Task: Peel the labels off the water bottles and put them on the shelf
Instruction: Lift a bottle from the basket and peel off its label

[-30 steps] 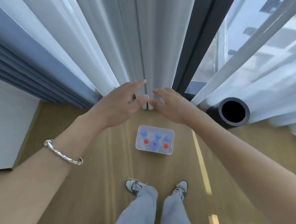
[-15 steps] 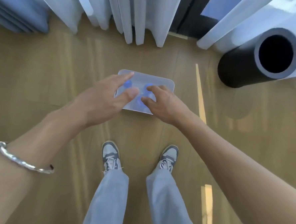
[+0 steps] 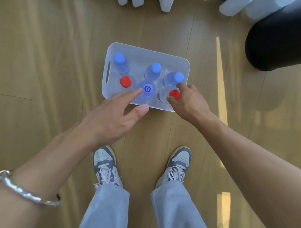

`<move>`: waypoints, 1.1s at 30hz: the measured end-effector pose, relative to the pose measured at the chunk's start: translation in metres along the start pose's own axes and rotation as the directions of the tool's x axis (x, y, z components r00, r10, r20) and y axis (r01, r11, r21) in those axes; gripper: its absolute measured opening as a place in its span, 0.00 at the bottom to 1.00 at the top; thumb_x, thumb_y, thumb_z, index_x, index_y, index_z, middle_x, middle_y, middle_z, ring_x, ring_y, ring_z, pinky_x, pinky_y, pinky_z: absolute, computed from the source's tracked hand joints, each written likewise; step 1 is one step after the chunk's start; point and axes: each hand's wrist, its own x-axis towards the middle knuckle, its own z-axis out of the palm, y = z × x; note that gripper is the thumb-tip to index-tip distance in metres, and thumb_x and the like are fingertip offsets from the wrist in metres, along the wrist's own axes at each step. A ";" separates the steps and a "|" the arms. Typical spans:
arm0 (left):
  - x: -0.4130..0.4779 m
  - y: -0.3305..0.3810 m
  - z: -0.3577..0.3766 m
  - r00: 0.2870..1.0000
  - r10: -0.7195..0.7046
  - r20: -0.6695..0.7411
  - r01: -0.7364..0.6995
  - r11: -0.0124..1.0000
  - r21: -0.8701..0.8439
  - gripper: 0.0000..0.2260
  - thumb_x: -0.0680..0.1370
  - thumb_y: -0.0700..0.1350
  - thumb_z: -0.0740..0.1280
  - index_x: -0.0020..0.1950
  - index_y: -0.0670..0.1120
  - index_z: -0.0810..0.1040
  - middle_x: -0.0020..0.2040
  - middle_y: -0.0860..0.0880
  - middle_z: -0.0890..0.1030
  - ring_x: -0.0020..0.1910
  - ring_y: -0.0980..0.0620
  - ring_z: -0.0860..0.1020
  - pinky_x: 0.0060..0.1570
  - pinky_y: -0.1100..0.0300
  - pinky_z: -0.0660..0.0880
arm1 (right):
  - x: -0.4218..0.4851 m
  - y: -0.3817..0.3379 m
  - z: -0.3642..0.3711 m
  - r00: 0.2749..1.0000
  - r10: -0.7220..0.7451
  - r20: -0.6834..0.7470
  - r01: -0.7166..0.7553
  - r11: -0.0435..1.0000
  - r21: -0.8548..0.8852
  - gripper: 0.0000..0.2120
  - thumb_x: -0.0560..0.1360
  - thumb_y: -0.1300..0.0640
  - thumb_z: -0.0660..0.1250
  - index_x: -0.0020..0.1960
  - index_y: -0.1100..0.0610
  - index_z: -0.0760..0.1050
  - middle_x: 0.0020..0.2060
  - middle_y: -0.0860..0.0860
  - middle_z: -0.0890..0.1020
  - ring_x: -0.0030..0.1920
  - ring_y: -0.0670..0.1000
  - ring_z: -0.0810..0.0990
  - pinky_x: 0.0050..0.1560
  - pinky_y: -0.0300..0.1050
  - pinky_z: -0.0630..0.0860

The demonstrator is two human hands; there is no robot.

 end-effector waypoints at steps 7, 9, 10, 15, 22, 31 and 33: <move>0.026 -0.007 0.010 1.000 -0.008 0.005 0.008 1.000 0.016 0.26 0.77 0.62 0.53 0.75 0.61 0.57 0.76 0.62 0.58 0.74 0.62 0.56 0.62 0.66 0.55 | 0.018 0.007 0.019 1.000 -0.009 -0.008 0.009 1.000 -0.016 0.15 0.78 0.47 0.59 0.61 0.54 0.70 0.52 0.56 0.72 0.43 0.58 0.71 0.44 0.47 0.70; 0.032 -0.010 0.018 1.000 -0.004 0.017 0.003 1.000 0.021 0.26 0.78 0.62 0.53 0.75 0.61 0.57 0.75 0.62 0.59 0.74 0.63 0.57 0.60 0.66 0.55 | 0.021 0.010 0.026 0.998 -0.038 -0.046 0.038 0.999 0.002 0.14 0.78 0.47 0.59 0.59 0.54 0.71 0.49 0.55 0.71 0.43 0.57 0.72 0.43 0.47 0.70; 0.034 -0.011 0.022 1.000 -0.003 0.026 0.002 1.000 0.028 0.25 0.78 0.62 0.53 0.75 0.61 0.57 0.75 0.62 0.60 0.73 0.62 0.58 0.59 0.66 0.55 | 0.023 0.011 0.030 0.996 -0.054 -0.065 0.054 0.998 0.013 0.13 0.78 0.48 0.60 0.58 0.54 0.72 0.48 0.54 0.71 0.43 0.58 0.72 0.42 0.46 0.69; 0.052 -0.029 0.033 0.999 0.010 0.033 -0.012 0.998 0.055 0.26 0.78 0.62 0.54 0.75 0.61 0.57 0.75 0.62 0.61 0.73 0.62 0.59 0.61 0.66 0.56 | 0.034 0.005 0.035 0.987 -0.116 -0.112 0.116 0.993 -0.006 0.13 0.76 0.52 0.60 0.60 0.51 0.74 0.51 0.54 0.75 0.46 0.59 0.75 0.41 0.45 0.68; 0.072 -0.050 0.042 0.992 0.050 -0.114 -0.045 0.998 0.045 0.24 0.79 0.60 0.55 0.74 0.61 0.61 0.73 0.62 0.64 0.63 0.72 0.61 0.55 0.74 0.59 | 0.056 -0.015 0.051 0.925 -0.223 -0.309 0.195 0.974 -0.120 0.11 0.73 0.53 0.60 0.51 0.55 0.76 0.39 0.52 0.72 0.38 0.58 0.71 0.37 0.43 0.62; 0.110 -0.059 0.108 0.959 0.152 -0.237 -0.174 0.982 -0.074 0.22 0.72 0.66 0.53 0.61 0.60 0.71 0.60 0.62 0.76 0.62 0.66 0.71 0.59 0.58 0.72 | 0.066 0.000 0.078 0.818 -0.288 -0.498 0.337 0.942 0.009 0.13 0.70 0.45 0.64 0.42 0.55 0.73 0.37 0.50 0.76 0.39 0.57 0.77 0.39 0.46 0.72; 0.119 -0.059 0.108 0.975 0.155 -0.157 -0.167 0.984 -0.070 0.23 0.69 0.69 0.53 0.61 0.63 0.69 0.58 0.64 0.76 0.60 0.67 0.72 0.58 0.59 0.72 | 0.070 0.007 0.085 0.780 -0.288 -0.555 0.378 0.924 0.052 0.14 0.68 0.44 0.66 0.40 0.56 0.77 0.35 0.51 0.78 0.36 0.58 0.78 0.36 0.47 0.74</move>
